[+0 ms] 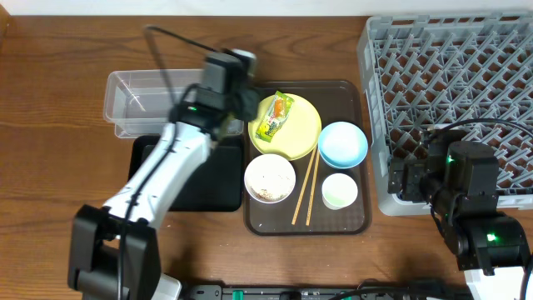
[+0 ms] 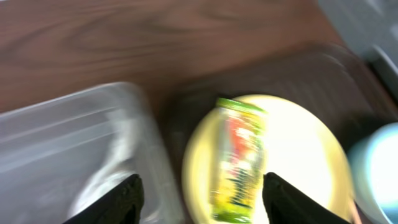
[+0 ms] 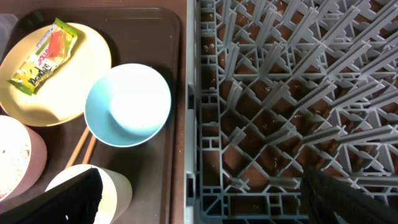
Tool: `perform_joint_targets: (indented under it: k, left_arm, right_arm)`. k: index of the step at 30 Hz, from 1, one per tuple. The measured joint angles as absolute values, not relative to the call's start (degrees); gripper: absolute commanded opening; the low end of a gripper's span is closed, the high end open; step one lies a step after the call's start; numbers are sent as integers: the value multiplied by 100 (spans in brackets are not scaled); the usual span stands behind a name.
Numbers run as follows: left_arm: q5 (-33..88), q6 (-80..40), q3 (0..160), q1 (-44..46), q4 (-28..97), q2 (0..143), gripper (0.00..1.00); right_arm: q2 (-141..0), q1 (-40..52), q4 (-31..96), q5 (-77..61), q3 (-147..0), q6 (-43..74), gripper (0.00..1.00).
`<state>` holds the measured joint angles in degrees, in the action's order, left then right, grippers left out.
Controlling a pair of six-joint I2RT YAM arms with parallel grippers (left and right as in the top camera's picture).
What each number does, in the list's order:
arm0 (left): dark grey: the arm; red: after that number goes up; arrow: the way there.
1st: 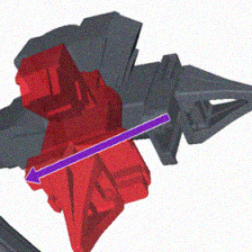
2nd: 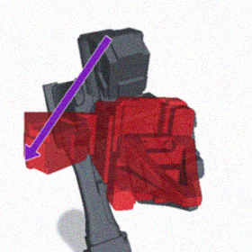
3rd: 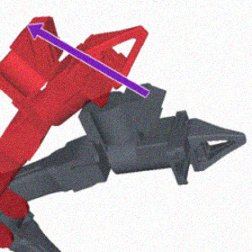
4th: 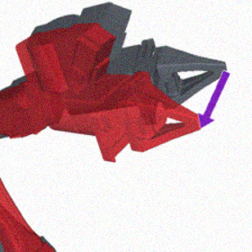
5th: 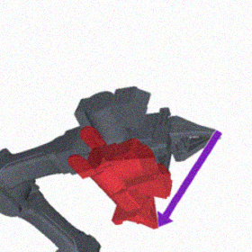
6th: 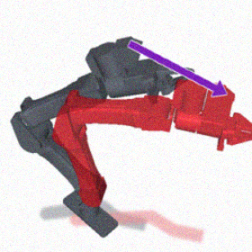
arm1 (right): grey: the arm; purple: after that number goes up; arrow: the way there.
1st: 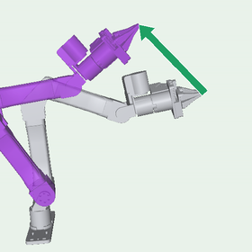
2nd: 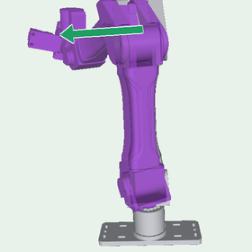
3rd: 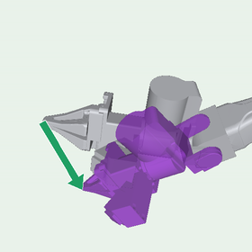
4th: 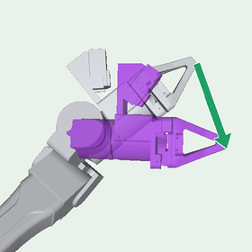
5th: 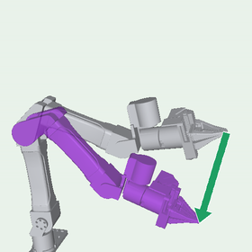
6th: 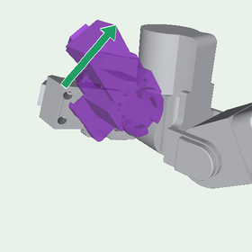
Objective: Sort waste into correct bins and load items into the dishwasher rack
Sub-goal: 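Grasp the snack wrapper with the left gripper, drop it in the container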
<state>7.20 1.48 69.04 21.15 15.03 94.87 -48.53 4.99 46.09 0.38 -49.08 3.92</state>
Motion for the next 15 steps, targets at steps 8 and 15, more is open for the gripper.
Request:
perform_joint_targets:
  k: [8,15]
  left_arm:
    - [714,655,6904,2530,1249,10355,70]
    - [449,757,6904,2528,1105,11034,72]
  right_arm:
    - [-4853,499,4606,38,-4908,392,99]
    - [-4853,499,4609,38,-4908,392,99]
